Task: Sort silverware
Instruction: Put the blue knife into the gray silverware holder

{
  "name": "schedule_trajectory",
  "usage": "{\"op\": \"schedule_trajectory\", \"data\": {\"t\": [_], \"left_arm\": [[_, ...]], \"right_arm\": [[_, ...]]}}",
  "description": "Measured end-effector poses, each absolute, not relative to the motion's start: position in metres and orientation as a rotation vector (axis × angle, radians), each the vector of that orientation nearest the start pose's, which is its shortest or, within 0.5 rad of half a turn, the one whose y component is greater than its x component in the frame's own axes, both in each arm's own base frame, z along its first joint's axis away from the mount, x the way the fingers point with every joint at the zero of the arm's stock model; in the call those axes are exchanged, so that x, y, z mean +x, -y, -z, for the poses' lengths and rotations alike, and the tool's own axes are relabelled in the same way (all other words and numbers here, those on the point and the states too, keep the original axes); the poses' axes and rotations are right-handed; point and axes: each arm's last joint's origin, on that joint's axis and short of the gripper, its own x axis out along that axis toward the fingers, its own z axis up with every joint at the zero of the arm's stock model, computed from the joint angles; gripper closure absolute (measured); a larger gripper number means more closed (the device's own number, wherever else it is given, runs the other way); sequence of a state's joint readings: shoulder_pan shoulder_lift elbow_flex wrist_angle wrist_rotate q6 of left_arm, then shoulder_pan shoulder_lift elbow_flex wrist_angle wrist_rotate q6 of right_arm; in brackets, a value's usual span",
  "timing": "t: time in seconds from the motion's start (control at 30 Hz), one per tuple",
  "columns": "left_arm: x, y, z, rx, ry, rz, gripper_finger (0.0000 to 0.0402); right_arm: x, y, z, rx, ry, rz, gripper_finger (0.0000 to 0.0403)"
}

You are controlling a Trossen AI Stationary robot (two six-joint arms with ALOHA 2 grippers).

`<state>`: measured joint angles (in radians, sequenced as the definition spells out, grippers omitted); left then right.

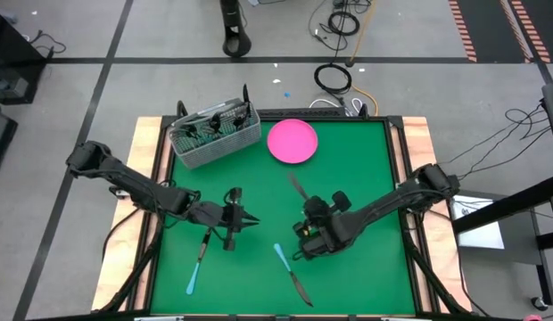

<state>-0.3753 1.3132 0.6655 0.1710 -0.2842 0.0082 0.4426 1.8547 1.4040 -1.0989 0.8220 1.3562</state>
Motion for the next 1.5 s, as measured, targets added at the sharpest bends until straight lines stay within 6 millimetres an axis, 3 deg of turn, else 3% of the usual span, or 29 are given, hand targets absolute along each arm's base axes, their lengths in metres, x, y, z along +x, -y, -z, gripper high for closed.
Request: {"op": "schedule_trajectory", "data": {"t": [0.1,0.23,0.37,0.47,0.73,1.17,1.5], "left_arm": [[0.249,0.09,-0.206,0.087,-0.296,0.119,0.036],[0.244,0.088,-0.203,-0.151,0.001,0.116,0.036],[0.248,0.088,-0.197,-0.325,0.117,0.124,0.036],[0.258,0.092,-0.192,-0.403,0.112,0.092,0.036],[0.277,0.093,-0.188,-0.399,0.102,0.061,0.0356],[0.281,0.082,-0.183,-0.588,0.065,0.017,0.0222],[0.297,0.083,-0.197,-0.612,0.052,0.002,0.0209]], "right_arm": [[0.307,-0.135,-0.229,0.247,-0.717,0.97,0.0402],[0.299,-0.147,-0.242,0.254,-0.631,0.926,0.0402],[0.298,-0.153,-0.244,0.264,-0.583,0.903,0.0403],[0.3,-0.155,-0.245,0.264,-0.567,0.889,0.0403],[0.302,-0.158,-0.245,0.251,-0.563,0.863,0.0403],[0.305,-0.163,-0.246,0.252,-0.543,0.828,0.0403],[0.312,-0.165,-0.248,0.25,-0.525,0.784,0.0403]]}}
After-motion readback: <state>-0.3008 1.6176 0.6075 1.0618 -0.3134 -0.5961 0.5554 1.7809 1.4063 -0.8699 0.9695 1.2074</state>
